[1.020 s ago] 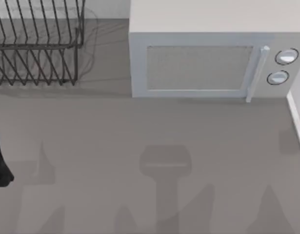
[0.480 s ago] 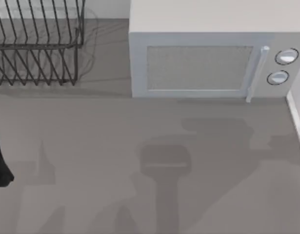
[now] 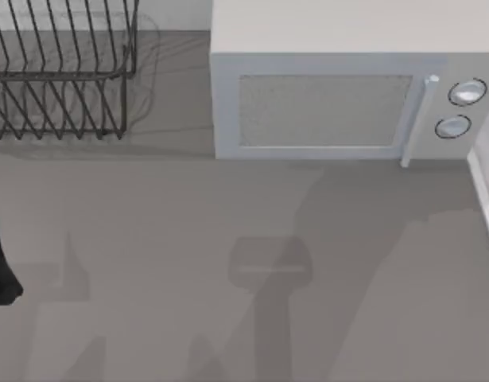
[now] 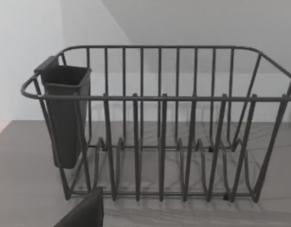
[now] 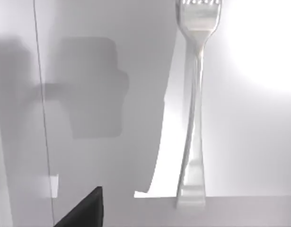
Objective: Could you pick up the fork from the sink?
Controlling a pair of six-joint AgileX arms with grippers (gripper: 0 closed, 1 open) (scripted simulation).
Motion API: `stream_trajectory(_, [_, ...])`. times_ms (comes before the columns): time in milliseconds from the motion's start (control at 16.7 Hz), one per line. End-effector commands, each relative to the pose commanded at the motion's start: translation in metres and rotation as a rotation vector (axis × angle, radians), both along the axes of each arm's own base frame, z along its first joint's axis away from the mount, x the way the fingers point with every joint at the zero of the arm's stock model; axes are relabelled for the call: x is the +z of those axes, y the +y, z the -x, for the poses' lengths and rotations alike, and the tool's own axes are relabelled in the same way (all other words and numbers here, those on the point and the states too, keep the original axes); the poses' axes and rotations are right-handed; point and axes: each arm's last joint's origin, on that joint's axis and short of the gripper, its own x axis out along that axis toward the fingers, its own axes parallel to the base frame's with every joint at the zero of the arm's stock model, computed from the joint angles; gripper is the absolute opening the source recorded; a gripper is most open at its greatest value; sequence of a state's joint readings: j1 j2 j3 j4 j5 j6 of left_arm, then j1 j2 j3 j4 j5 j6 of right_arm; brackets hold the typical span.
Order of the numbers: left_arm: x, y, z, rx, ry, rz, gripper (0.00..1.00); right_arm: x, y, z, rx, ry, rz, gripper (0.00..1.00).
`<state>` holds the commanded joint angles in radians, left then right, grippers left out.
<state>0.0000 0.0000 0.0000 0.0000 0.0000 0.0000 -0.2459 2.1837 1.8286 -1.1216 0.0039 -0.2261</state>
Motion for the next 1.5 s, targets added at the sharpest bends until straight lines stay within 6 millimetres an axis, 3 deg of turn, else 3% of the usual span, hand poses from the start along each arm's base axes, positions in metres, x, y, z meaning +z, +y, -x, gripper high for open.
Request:
stream_trajectory(240, [0.000,0.000,0.000,0.000,0.000,0.000,1.00,-0.028,-0.010,-0.015,-0.001,0.086,-0.022,1.00])
stream_trajectory(720, [0.000,0.000,0.000,0.000,0.000,0.000,1.00,-0.036,-0.009,-0.017,0.004,0.093,-0.023,1.00])
stream_trajectory(840, [0.000,0.000,0.000,0.000,0.000,0.000,1.00,-0.056,-0.009,-0.020,0.003,0.096,-0.024,1.00])
stream_trajectory(1260, [0.000,0.000,0.000,0.000,0.000,0.000,1.00,-0.163,-0.011,-0.019,0.000,0.082,-0.021,1.00])
stream_trajectory(1380, [0.000,0.000,0.000,0.000,0.000,0.000,1.00,-0.177,-0.011,-0.016,-0.001,0.091,-0.023,1.00])
stream_trajectory(1500, [0.000,0.000,0.000,0.000,0.000,0.000,1.00,-0.177,-0.011,-0.016,-0.001,0.091,-0.023,1.00])
